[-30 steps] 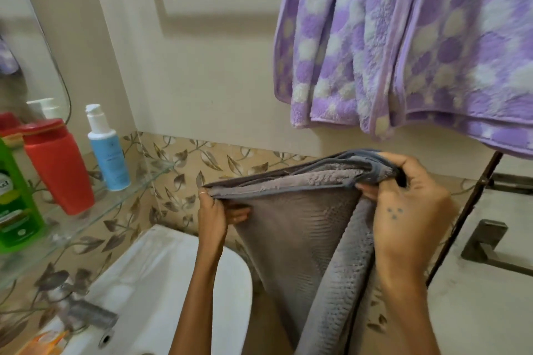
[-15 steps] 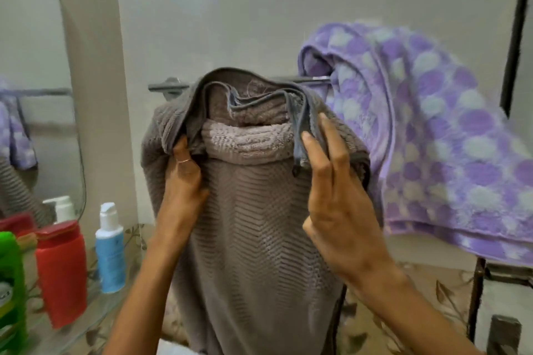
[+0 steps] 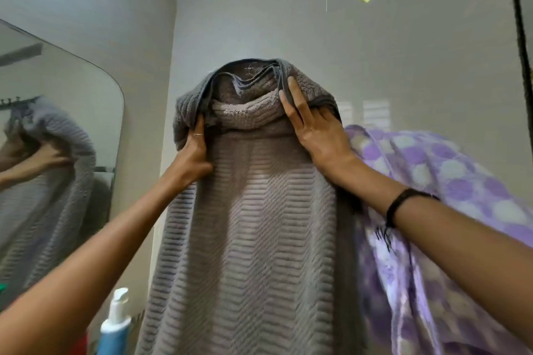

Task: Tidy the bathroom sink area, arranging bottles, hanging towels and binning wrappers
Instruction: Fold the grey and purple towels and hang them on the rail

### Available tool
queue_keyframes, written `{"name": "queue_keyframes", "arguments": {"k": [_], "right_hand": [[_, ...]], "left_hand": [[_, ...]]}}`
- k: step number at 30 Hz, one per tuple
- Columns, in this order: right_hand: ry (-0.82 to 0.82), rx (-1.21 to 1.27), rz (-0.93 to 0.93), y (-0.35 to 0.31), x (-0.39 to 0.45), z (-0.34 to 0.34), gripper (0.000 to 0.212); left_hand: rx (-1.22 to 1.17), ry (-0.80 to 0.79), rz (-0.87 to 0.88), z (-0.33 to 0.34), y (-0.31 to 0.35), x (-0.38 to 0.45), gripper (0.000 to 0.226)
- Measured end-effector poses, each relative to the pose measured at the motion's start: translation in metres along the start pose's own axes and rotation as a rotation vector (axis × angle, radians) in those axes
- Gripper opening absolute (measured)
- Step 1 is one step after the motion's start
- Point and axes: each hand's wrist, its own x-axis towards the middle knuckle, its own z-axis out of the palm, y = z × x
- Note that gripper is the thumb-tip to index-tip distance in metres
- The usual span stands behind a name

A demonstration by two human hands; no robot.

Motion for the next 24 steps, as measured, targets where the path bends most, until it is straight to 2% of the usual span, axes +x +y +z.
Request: {"name": "queue_keyframes", "arguments": {"k": [3, 5, 7, 9, 12, 15, 17, 19, 21, 22, 24], "right_hand": [[-0.122, -0.078, -0.065, 0.009, 0.021, 0.027, 0.07], [-0.24, 0.05, -0.212, 0.005, 0.024, 0.053, 0.07], [-0.396, 0.232, -0.255, 0.001, 0.022, 0.07, 0.066], [-0.493, 0.433, -0.209, -0.001, 0.02, 0.078, 0.053], [-0.598, 0.673, -0.143, -0.007, 0.022, 0.078, 0.034], [-0.803, 0.869, -0.108, -0.005, 0.024, 0.066, 0.039], [-0.959, 0.972, 0.075, 0.002, 0.031, 0.061, 0.04], [-1.139, 0.926, 0.204, 0.002, 0.044, 0.061, 0.044], [-1.256, 0.856, 0.271, -0.009, 0.049, 0.067, 0.047], [-1.241, 0.833, 0.299, -0.014, 0.045, 0.072, 0.046], [-1.096, 0.768, 0.305, -0.019, 0.036, 0.087, 0.038]], "left_hand": [[-0.054, -0.073, -0.046, 0.005, 0.003, 0.034, 0.108], [-0.114, -0.157, -0.1, 0.02, 0.006, 0.042, 0.103], [-0.085, -0.259, -0.115, 0.041, -0.001, 0.04, 0.081], [0.095, -0.227, -0.091, 0.054, -0.015, 0.031, 0.063], [0.143, -0.137, -0.002, 0.051, -0.024, 0.023, 0.064], [0.095, -0.269, -0.043, 0.045, -0.019, 0.036, 0.061], [0.04, -0.432, -0.101, 0.041, -0.011, 0.047, 0.052], [0.061, -0.575, -0.186, 0.042, -0.009, 0.058, 0.047], [0.215, -0.648, -0.413, 0.044, -0.009, 0.069, 0.066], [0.285, -0.676, -0.531, 0.045, -0.007, 0.072, 0.079], [0.32, -0.754, -0.674, 0.048, -0.003, 0.081, 0.088]]}}
